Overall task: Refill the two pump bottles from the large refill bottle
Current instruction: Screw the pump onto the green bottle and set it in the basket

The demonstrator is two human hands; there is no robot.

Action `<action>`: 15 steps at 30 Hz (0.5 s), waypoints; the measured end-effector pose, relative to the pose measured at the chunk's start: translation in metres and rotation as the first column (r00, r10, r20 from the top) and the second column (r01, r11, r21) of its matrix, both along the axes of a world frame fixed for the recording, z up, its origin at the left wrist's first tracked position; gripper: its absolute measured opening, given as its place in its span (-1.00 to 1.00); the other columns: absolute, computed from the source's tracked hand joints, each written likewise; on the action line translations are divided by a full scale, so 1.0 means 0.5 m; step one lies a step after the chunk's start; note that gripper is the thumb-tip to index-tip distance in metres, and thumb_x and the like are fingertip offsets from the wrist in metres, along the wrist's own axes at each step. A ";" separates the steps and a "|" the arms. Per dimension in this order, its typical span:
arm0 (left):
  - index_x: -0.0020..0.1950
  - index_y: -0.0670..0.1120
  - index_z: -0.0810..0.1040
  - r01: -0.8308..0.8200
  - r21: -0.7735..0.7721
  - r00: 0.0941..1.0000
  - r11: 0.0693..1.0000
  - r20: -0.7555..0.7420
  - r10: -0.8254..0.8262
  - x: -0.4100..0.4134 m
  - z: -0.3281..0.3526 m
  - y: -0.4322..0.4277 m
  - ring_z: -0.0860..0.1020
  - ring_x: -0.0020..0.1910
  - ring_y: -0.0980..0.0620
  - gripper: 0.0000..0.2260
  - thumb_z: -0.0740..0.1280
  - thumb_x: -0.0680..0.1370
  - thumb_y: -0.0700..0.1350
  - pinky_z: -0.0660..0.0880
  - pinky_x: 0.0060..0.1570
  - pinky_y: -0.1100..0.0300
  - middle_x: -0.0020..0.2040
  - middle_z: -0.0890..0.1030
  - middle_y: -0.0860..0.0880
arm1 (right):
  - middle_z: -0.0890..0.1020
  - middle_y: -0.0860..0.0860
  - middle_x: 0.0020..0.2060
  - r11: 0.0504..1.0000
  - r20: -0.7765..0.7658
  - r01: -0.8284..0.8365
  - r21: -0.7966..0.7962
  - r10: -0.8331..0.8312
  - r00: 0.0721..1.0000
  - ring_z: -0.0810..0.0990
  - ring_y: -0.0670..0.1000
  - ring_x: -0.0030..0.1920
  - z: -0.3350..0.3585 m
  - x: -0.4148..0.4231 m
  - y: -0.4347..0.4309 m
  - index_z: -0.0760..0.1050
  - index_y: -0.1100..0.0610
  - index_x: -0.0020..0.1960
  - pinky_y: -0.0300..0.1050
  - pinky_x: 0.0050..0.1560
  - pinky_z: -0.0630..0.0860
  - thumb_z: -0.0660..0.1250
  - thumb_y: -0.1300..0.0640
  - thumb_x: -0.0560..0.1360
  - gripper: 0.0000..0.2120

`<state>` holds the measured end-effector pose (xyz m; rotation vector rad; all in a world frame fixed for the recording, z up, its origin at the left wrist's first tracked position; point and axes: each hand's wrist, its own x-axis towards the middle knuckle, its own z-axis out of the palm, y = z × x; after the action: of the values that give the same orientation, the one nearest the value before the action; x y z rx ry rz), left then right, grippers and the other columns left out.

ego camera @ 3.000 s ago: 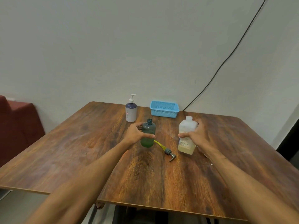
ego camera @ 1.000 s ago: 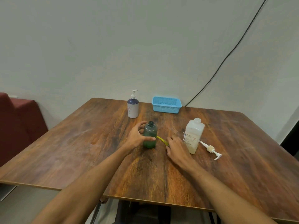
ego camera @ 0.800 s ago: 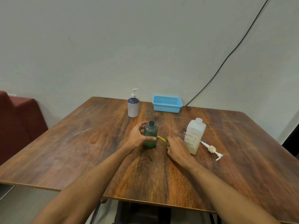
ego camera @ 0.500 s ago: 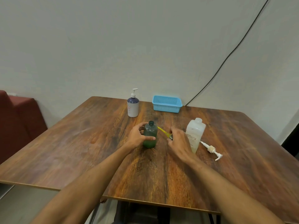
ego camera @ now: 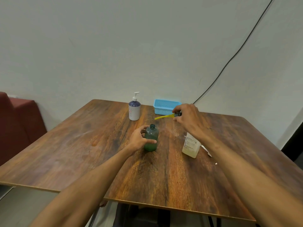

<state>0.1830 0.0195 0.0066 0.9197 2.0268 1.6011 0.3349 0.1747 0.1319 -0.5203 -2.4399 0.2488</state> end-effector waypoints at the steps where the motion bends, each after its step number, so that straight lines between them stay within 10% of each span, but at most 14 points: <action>1: 0.39 -0.04 0.45 0.001 0.001 1.000 1.000 0.003 -0.001 0.000 0.001 0.000 0.49 0.20 0.04 -0.30 0.64 0.31 -0.19 0.45 -0.02 0.33 0.25 0.52 0.04 | 0.73 0.09 -0.02 1.000 0.038 -0.022 0.018 0.022 0.999 0.67 0.10 -0.02 0.018 -0.002 0.003 0.71 0.11 0.09 0.09 -0.01 0.64 0.55 0.24 0.38 -0.72; 15: 0.29 0.03 0.45 0.029 0.013 1.000 0.999 0.010 -0.029 -0.002 -0.002 0.001 0.48 0.13 0.10 -0.38 0.63 0.32 -0.22 0.44 -0.08 0.36 0.19 0.50 0.07 | 0.71 0.04 -0.07 0.973 0.303 -0.172 0.154 0.119 0.945 0.62 0.04 -0.04 0.125 -0.042 -0.025 0.71 0.10 0.03 0.01 -0.08 0.59 0.60 0.22 0.33 -0.71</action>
<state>0.1818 0.0200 0.0055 0.9393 1.9895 1.6022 0.3139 0.1624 0.1941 -0.3147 -2.7606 0.0108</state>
